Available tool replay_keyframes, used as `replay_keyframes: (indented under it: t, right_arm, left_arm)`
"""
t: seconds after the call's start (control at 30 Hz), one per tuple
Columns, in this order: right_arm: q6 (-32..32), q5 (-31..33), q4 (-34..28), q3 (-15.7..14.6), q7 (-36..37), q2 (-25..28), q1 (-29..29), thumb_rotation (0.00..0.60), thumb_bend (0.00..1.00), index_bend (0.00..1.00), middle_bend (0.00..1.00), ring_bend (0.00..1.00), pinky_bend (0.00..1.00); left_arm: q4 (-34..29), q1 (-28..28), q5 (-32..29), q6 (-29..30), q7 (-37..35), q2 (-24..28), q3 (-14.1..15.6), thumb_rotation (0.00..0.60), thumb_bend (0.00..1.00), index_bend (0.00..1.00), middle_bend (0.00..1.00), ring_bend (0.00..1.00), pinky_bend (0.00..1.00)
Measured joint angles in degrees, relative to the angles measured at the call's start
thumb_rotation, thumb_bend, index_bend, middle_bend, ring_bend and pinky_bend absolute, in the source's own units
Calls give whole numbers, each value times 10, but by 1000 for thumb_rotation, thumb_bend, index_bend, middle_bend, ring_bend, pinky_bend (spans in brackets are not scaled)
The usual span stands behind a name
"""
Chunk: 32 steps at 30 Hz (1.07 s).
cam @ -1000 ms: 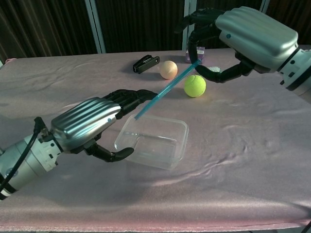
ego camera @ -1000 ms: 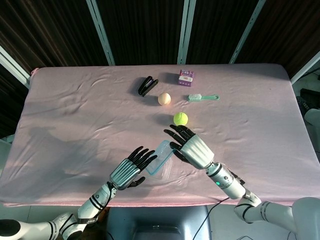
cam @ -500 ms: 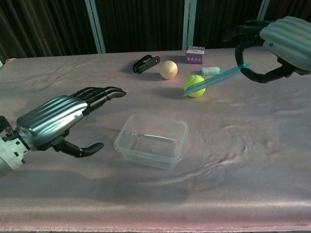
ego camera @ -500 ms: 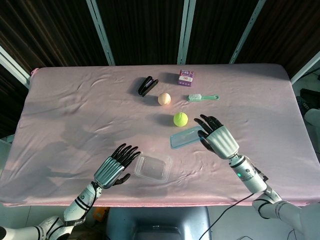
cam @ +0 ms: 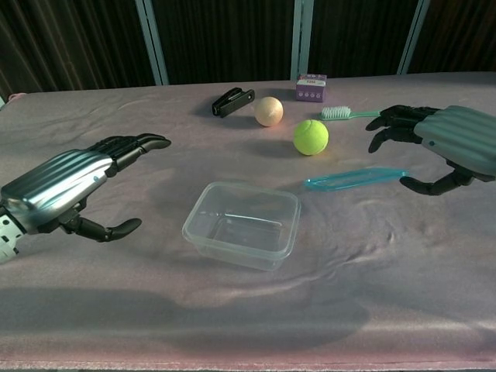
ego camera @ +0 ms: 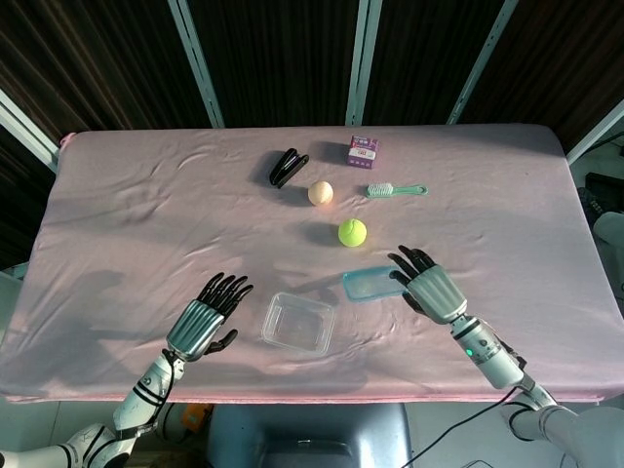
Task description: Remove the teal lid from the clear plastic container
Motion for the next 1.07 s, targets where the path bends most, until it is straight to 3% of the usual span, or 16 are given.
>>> replay_keyframes:
  t: [0.07, 0.3, 0.43, 0.57, 0.73, 0.87, 1.07]
  right_arm:
    - [-18, 4, -35, -7, 1, 20, -2, 600, 220, 11, 18, 0, 80]
    - [-65, 16, -207, -32, -8, 128, -10, 600, 150, 0, 0, 0, 0]
    - [-67, 26, -315, -47, -29, 209, -28, 600, 150, 0, 0, 0, 0]
    - [-26, 55, -406, -55, -102, 286, -79, 600, 149, 0, 0, 0, 0]
    - [80, 103, -453, -58, -203, 312, -171, 600, 149, 0, 0, 0, 0]
    - [171, 132, -450, -52, -202, 307, -253, 600, 149, 0, 0, 0, 0]
    - [177, 139, -415, -45, -163, 294, -280, 600, 149, 0, 0, 0, 0]
  left_arm:
    - [-4, 3, -3, -1, -2, 7, 0, 600, 312, 0, 0, 0, 0]
    - [-61, 21, -19, 0, 7, 65, 4, 600, 318, 0, 0, 0, 0]
    - [-132, 39, -43, -3, 37, 129, 12, 600, 325, 0, 0, 0, 0]
    - [-226, 76, -73, 11, 57, 218, 25, 600, 325, 0, 0, 0, 0]
    - [-243, 147, -89, 85, 57, 267, 38, 600, 326, 0, 0, 0, 0]
    - [-191, 195, -94, 138, 32, 256, 40, 600, 325, 0, 0, 0, 0]
    - [-163, 215, -103, 139, 24, 239, 28, 600, 326, 0, 0, 0, 0]
